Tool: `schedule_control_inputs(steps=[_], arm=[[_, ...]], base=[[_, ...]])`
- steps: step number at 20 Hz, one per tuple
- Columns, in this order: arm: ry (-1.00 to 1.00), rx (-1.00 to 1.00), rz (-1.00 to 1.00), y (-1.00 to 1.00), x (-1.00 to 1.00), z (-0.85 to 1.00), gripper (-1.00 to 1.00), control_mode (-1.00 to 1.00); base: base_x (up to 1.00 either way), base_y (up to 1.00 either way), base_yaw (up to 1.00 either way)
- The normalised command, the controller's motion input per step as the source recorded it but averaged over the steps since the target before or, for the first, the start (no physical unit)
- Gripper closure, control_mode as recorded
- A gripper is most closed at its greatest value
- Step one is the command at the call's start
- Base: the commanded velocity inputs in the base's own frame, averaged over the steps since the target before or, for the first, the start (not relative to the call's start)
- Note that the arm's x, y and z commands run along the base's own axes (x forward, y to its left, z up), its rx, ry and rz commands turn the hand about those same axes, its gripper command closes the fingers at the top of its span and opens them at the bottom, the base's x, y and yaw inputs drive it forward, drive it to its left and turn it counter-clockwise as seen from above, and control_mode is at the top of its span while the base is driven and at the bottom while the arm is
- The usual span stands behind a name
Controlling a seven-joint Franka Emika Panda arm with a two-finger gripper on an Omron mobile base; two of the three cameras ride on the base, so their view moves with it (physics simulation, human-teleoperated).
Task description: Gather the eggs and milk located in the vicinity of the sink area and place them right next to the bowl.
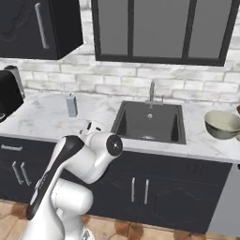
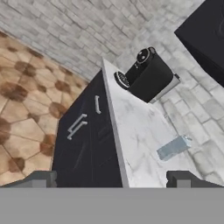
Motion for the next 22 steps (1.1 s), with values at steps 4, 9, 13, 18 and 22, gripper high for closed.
schedule_control_inputs(steps=[4,9,13,18,22], arm=[[0.0,0.0,0.0,0.0,0.0,0.0,-1.0,1.0],[0.0,0.0,0.0,0.0,0.0,0.0,-1.0,1.0],[0.0,0.0,0.0,0.0,0.0,0.0,-1.0,1.0],[0.0,0.0,0.0,0.0,0.0,0.0,-1.0,1.0],[0.0,0.0,0.0,0.0,0.0,0.0,-1.0,1.0]], base=[[0.33,0.84,0.0],[0.54,0.62,0.0],[0.7,0.48,0.0],[0.71,0.04,0.0],[0.73,0.0,0.0]])
